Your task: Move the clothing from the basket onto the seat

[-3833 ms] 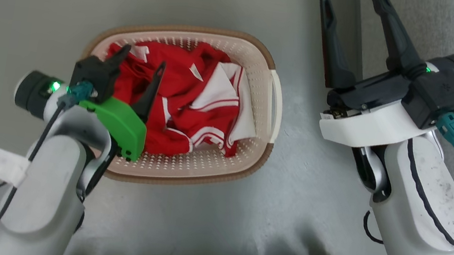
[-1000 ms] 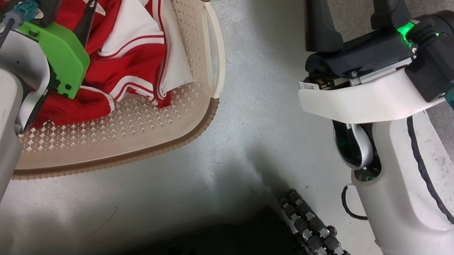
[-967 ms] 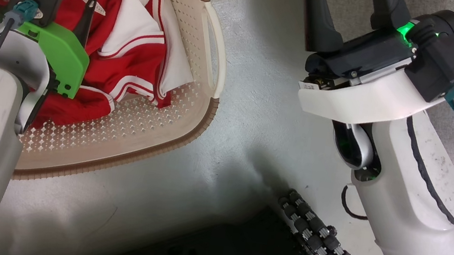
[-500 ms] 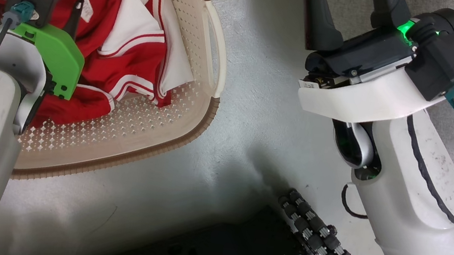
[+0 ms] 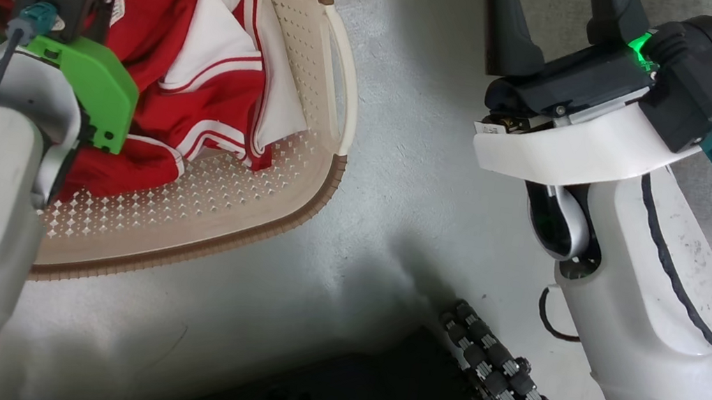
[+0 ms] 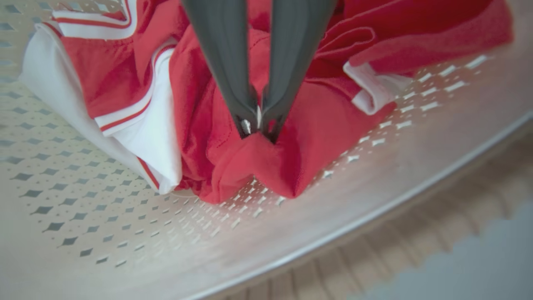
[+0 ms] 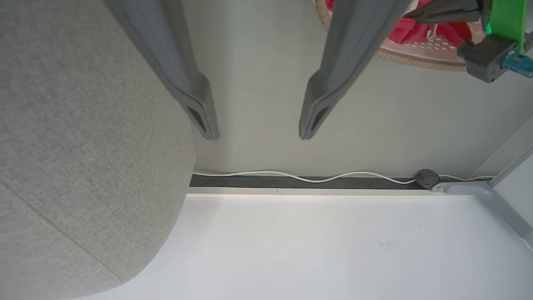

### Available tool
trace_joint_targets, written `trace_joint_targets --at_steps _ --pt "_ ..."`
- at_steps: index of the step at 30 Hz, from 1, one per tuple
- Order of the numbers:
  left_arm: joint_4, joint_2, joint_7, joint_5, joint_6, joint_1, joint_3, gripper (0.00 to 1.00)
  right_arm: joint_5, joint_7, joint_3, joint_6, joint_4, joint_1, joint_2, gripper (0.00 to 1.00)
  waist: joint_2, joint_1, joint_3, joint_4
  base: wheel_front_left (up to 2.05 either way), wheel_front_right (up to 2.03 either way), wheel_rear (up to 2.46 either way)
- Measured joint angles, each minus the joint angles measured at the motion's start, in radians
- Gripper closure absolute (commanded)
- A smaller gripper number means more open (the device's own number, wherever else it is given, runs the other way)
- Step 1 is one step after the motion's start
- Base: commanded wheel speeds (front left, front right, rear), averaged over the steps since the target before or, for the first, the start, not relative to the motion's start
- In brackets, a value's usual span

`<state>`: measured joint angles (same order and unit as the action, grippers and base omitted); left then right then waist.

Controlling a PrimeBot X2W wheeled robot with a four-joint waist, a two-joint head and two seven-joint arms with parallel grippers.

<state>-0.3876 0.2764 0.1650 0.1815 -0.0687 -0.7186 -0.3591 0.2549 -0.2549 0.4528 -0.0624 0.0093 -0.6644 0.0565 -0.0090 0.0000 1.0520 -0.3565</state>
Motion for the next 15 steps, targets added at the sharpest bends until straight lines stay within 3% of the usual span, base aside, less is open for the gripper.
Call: trace_joint_targets --at_steps 15 --pt "-0.068 -0.116 -0.136 0.109 -0.025 0.096 -0.031 1.0 -0.051 0.0 -0.082 0.013 0.064 0.049 0.0 0.0 0.0 0.0 -0.144 0.057 0.0 0.0 0.0"
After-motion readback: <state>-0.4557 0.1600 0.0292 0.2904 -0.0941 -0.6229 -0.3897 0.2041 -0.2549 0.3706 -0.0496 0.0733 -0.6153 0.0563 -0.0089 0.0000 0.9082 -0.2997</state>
